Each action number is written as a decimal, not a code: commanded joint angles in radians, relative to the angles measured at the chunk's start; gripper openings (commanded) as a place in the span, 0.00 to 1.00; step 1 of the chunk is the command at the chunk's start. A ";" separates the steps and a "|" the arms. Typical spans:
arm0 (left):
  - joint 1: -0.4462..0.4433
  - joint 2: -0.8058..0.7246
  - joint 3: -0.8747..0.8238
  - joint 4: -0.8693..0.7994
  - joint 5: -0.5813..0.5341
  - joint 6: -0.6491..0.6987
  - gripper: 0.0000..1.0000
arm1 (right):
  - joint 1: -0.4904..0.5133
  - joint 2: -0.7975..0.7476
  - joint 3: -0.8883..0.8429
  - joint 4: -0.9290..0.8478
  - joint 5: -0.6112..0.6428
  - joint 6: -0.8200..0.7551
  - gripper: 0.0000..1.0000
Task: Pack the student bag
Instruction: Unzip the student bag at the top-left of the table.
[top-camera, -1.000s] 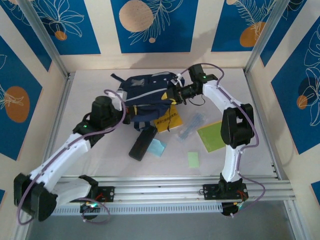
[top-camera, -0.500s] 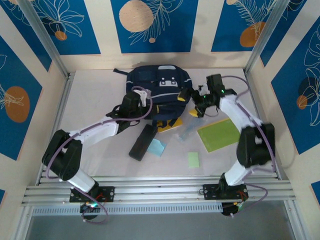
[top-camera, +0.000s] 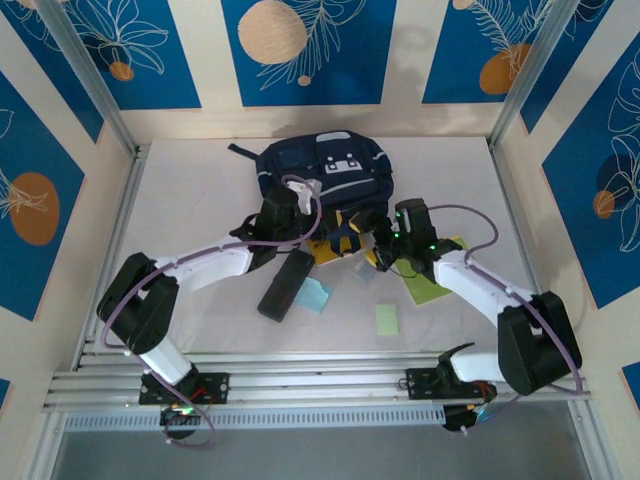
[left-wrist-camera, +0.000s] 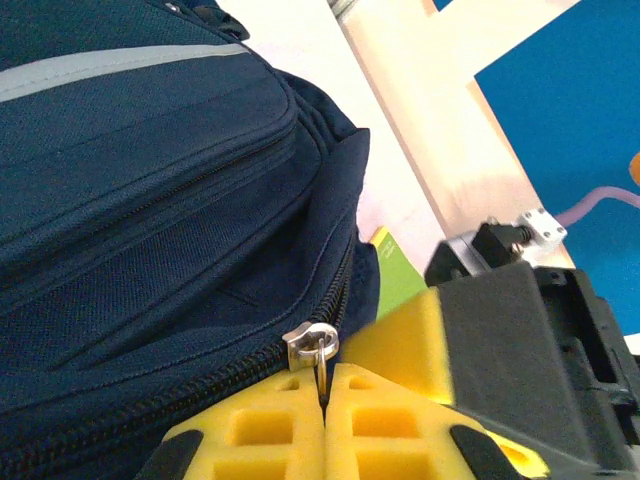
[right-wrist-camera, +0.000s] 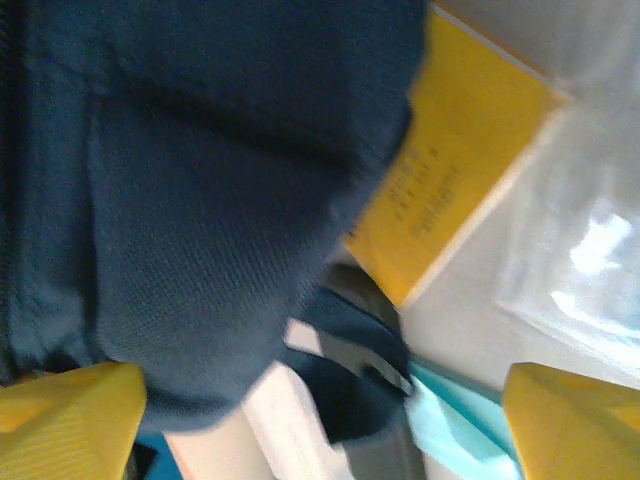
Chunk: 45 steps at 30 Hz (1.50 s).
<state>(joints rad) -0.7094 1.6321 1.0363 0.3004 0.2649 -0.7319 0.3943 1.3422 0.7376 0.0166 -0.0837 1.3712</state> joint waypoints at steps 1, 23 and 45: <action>-0.016 -0.066 -0.015 0.084 0.051 0.001 0.00 | 0.017 0.083 0.003 0.238 0.102 0.060 0.74; 0.263 -0.215 -0.158 -0.391 -0.032 0.322 0.00 | -0.018 -0.026 0.045 0.104 0.104 -0.122 0.00; 0.609 0.331 0.105 0.112 -0.286 0.335 0.00 | -0.024 -0.096 0.059 0.014 -0.073 -0.195 0.00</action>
<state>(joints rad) -0.2394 1.9175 1.0912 0.3092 0.1944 -0.3500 0.3950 1.3117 0.7643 0.0830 -0.1246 1.2373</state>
